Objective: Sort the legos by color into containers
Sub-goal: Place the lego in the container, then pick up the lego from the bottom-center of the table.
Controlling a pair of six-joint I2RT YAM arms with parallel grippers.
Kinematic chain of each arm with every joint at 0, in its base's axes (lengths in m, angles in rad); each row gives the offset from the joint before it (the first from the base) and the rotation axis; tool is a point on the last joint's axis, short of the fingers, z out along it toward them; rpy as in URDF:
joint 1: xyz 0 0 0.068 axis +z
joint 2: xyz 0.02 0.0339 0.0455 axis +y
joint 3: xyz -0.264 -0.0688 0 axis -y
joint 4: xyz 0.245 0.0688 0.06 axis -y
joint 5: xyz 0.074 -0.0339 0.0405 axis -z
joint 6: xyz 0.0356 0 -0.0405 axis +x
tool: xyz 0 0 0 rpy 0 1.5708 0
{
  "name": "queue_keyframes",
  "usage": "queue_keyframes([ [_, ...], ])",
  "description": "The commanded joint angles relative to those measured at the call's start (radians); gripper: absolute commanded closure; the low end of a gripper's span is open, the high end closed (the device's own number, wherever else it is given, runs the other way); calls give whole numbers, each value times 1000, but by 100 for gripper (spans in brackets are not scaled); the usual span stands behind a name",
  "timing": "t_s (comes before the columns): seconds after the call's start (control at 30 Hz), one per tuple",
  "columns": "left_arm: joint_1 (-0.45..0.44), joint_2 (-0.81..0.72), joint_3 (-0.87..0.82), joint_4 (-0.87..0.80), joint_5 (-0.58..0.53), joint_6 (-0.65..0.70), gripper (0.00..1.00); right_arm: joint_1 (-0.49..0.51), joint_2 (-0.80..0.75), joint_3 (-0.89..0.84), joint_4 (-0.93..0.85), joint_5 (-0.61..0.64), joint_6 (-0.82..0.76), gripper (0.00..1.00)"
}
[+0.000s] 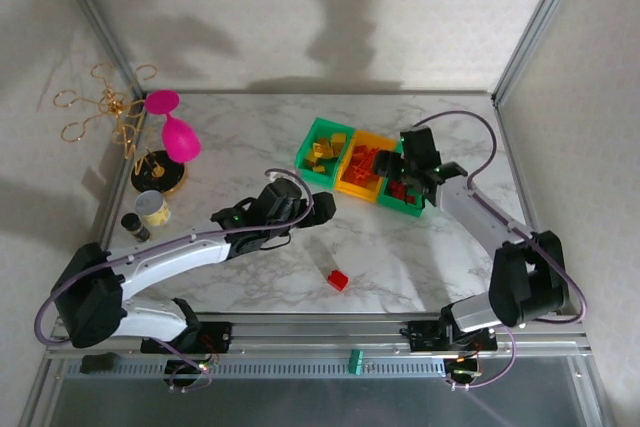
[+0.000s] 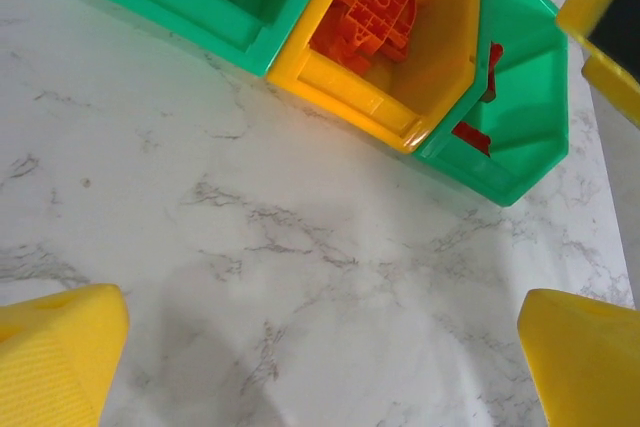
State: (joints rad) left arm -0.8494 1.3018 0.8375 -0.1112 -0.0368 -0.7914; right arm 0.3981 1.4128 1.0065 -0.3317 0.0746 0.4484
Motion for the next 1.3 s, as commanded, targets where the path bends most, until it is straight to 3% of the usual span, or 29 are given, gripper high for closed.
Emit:
queue_keyframes([
  [0.0, -7, -65, -28, -66, -20, 15, 0, 65, -54, -58, -99, -77, -29, 14],
  [0.1, -8, -105, -46, -121, -28, 5, 0, 148, -116, -109, -147, -65, -27, 11],
  [0.23, -6, -156, -90, -184, -69, -67, 0, 256, -174, -164, -184, -166, -21, 11],
  [0.47, -4, -149, -100, -320, -106, -202, 0, 476, -203, -226, -220, -174, 33, 11],
  [0.77, -5, -133, -136, -327, -153, -292, 0, 768, -79, -214, -191, -37, 73, 10],
  [1.0, -4, -147, -131, -366, -191, -295, 0, 825, 88, -158, -220, 54, 85, 19],
  [1.27, -4, -177, -152, -361, -193, -297, 0, 830, 113, -147, -219, 104, 82, 30],
])
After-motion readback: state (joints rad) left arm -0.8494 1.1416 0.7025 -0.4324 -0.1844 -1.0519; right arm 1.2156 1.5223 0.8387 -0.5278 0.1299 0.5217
